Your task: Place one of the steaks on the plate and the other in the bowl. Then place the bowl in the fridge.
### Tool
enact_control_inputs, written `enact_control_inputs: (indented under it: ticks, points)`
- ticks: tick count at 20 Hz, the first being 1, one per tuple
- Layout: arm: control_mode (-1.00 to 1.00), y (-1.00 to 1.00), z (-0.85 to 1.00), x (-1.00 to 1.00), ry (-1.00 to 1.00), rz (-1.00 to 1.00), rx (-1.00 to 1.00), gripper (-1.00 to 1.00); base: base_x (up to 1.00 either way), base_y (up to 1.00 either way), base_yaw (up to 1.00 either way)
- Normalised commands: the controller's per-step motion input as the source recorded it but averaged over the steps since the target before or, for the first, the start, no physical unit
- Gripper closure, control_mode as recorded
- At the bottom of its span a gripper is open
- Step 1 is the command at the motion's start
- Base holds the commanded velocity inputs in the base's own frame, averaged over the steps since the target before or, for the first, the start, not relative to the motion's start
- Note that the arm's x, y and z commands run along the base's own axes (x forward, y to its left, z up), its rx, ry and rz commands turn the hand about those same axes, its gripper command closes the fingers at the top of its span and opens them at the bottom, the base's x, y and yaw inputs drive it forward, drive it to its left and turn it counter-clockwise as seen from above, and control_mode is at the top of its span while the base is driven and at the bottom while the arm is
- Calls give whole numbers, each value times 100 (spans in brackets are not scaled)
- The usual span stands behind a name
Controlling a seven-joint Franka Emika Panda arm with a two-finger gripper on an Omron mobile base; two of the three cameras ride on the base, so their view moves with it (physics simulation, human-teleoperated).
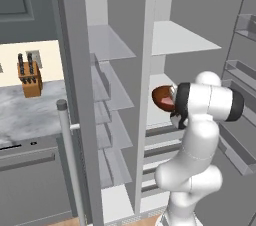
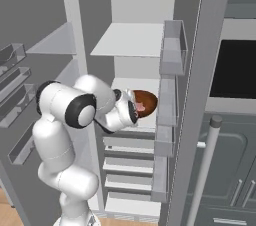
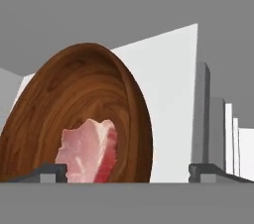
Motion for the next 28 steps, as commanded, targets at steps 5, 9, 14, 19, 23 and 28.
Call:
enact_control_inputs:
  ticks: [5,9,14,19,23,28]
  points:
    - [-100,0,58,-23,1,0,10,-100,0,0,0]
    - [-100,-17,90,-34,13,0,17,-100,0,0,0]
    - [-100,-3,100,-21,28,0,12,-100,0,0,0]
    - [-100,-27,100,-12,21,1,25,-100,0,0,0]
    - [-100,-10,100,-62,0,4,17,-100,0,0,0]
    - [-100,4,83,-96,-6,-2,0,-100,0,0,0]
